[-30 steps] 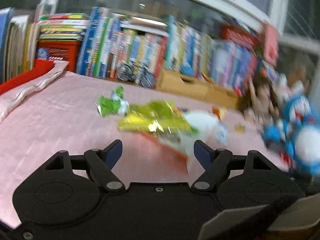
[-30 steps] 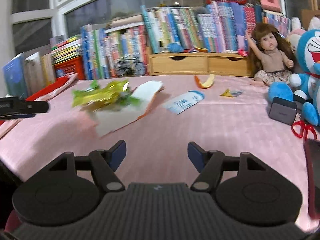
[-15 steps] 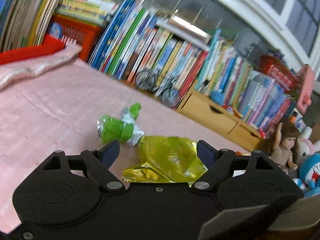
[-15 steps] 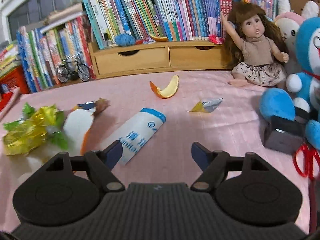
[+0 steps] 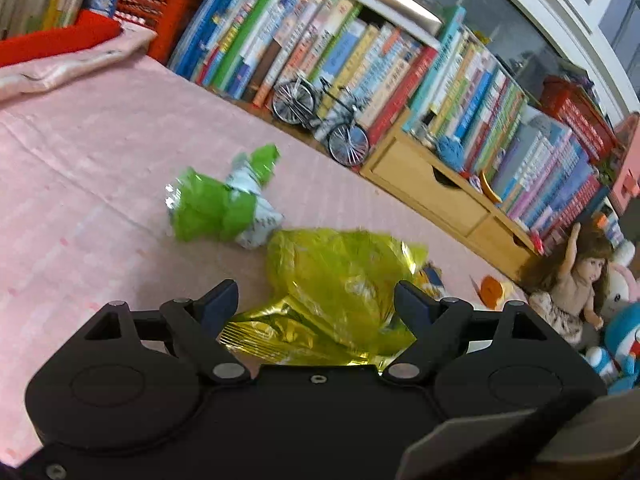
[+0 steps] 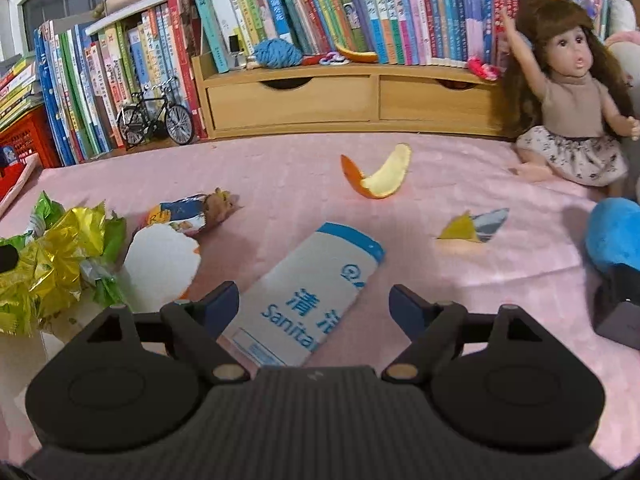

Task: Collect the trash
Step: 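Grasp the yellow snack bag with the left gripper while the right grasps the Sanita tissue packet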

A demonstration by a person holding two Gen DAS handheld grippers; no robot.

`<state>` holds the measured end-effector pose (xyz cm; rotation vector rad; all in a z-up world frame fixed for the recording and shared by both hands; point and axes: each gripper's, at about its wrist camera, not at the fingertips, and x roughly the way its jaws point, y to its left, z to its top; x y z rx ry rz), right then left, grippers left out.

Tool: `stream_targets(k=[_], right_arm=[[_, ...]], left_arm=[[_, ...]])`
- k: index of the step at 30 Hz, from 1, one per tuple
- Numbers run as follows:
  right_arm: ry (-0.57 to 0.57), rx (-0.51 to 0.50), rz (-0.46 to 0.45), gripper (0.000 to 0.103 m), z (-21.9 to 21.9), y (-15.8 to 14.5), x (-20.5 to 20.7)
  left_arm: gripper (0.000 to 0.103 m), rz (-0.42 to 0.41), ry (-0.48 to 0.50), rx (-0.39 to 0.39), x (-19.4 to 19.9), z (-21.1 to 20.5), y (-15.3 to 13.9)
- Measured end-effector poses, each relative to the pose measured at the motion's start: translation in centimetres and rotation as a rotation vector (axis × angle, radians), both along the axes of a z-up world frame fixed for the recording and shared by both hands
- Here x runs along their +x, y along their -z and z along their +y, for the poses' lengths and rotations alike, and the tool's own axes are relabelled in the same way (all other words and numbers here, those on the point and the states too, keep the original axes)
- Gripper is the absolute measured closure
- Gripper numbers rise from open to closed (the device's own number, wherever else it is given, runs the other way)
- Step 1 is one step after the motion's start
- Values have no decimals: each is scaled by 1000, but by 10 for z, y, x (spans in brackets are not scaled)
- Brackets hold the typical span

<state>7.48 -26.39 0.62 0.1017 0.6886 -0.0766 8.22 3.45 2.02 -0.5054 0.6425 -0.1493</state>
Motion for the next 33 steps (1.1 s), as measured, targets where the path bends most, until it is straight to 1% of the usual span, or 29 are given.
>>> stream_targets(k=[2,4,5,6,7,8,9,10,11,13,14,18,20,22,23,25,26,28,29,30,31,32,33], right_arm=[[-8,-8,7,14,4,3,3],[-15,-7,12,14,7,5,6],[-19,-7,15,14,9,7,7],[-21,-7,18,14,10,8,8],[-22,-7,21,14,10,10,9],[-23,-6,23,14,10,11,9],[-23,-1,22,14,10,13,9],[-24,6,18,16,9,13,8],[-26,13,13,22,8,13,7],[-27,21,6,29,7,12,5],[-30,29,2,34,6,12,4],[-26,48,-13,45,1,10,-3],[-7,52,-14,58,-3,9,-5],[-5,60,-12,68,-7,10,-9],[-7,56,-11,77,-8,9,-11],[-8,48,-3,91,-9,7,-14],[-15,58,-5,91,-11,6,-17],[-13,75,-6,91,-13,5,-21],[-5,78,-3,84,-14,4,-20],[4,81,4,81,-15,4,-18],[26,81,10,63,-16,4,-13],[44,87,21,48,-17,4,-8],[54,99,32,42,-18,4,-2]], left_arm=[[23,1,19,22,0,-5,4],[31,-11,30,42,-2,-9,5],[37,-17,37,53,-3,-11,7],[40,-23,40,58,-4,-12,6],[43,-32,38,57,-6,-11,6],[49,-44,36,52,-9,-10,5],[52,-50,37,43,-10,-8,4],[53,-54,39,31,-11,-6,2],[55,-58,39,28,-13,-5,1],[57,-70,33,46,-17,-4,-2],[58,-78,29,55,-18,-4,-4],[61,-124,22,72,-29,-4,-12],[62,-141,18,74,-34,-2,-17],[62,-158,12,71,-40,1,-21],[63,-164,9,67,-43,2,-23],[63,-171,6,54,-48,5,-27],[64,-175,8,48,-50,7,-28],[64,-194,10,50,-58,9,-32],[64,-203,11,57,-61,9,-34],[64,-211,9,64,-65,8,-36],[64,-218,7,70,-69,8,-37],[64,-222,5,74,-72,9,-38],[65,-229,-1,81,-76,8,-40]])
